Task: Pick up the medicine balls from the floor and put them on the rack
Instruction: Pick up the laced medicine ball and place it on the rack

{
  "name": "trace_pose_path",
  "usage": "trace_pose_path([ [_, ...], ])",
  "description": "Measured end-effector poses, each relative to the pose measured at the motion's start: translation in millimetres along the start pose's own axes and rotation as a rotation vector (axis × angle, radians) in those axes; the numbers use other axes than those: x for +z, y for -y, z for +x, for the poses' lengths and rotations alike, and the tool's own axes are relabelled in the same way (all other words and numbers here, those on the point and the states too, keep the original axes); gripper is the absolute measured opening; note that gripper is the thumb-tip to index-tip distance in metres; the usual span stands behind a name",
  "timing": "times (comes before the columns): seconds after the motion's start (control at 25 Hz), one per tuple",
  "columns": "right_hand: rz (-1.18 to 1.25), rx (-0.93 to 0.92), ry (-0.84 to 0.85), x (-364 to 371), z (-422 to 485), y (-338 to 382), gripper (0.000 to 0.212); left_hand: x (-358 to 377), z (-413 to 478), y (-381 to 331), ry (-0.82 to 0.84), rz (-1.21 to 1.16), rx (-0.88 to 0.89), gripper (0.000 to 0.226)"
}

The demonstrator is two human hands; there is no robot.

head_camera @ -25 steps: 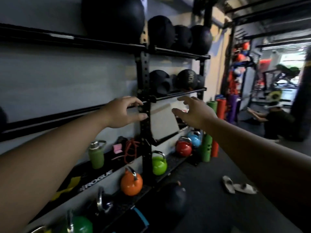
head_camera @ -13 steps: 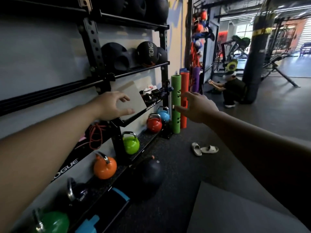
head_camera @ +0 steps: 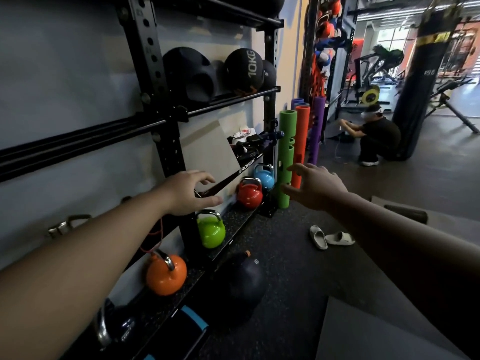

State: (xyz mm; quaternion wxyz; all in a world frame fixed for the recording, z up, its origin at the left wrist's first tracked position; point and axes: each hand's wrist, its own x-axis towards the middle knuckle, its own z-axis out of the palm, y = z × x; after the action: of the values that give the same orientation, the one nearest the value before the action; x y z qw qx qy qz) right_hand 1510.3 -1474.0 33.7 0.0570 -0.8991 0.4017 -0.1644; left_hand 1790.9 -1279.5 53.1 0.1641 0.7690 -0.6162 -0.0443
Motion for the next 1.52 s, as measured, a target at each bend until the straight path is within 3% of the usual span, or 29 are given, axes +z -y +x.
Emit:
trace_pose_path([
  [0.12, -0.005, 0.028, 0.031, 31.6, 44.1, 10.4, 0.075, 10.3, 42.1, 36.1, 0.055, 0.002, 0.008, 0.099],
  [0.44, -0.047, 0.096, 0.19, 115.6, 113.4, -26.5, 0.072, 78.6, 131.2, 121.6, 0.184, -0.05, -0.053, 0.099],
  [0.8, -0.037, 0.01, 0.374, 246.0, 234.2, -112.8, 0.083, 193.3, 242.1, 143.7, 0.266, -0.091, -0.208, 0.097],
  [1.0, -0.041, 0.025, 0.627, 384.4, 271.0, -168.0, 0.097, 324.4, 270.8, 176.4, 0.411, -0.151, -0.377, 0.1],
  [1.28, -0.042, 0.061, 0.855, 645.5, 251.3, -222.8, 0.104, 561.7, 257.6, 276.5, 0.605, -0.225, -0.577, 0.103],
  [1.52, 0.039, 0.148, 0.834, 835.4, 256.3, -235.3, 0.111, 743.4, 278.4, 373.0, 0.551, -0.304, -0.709, 0.101],
])
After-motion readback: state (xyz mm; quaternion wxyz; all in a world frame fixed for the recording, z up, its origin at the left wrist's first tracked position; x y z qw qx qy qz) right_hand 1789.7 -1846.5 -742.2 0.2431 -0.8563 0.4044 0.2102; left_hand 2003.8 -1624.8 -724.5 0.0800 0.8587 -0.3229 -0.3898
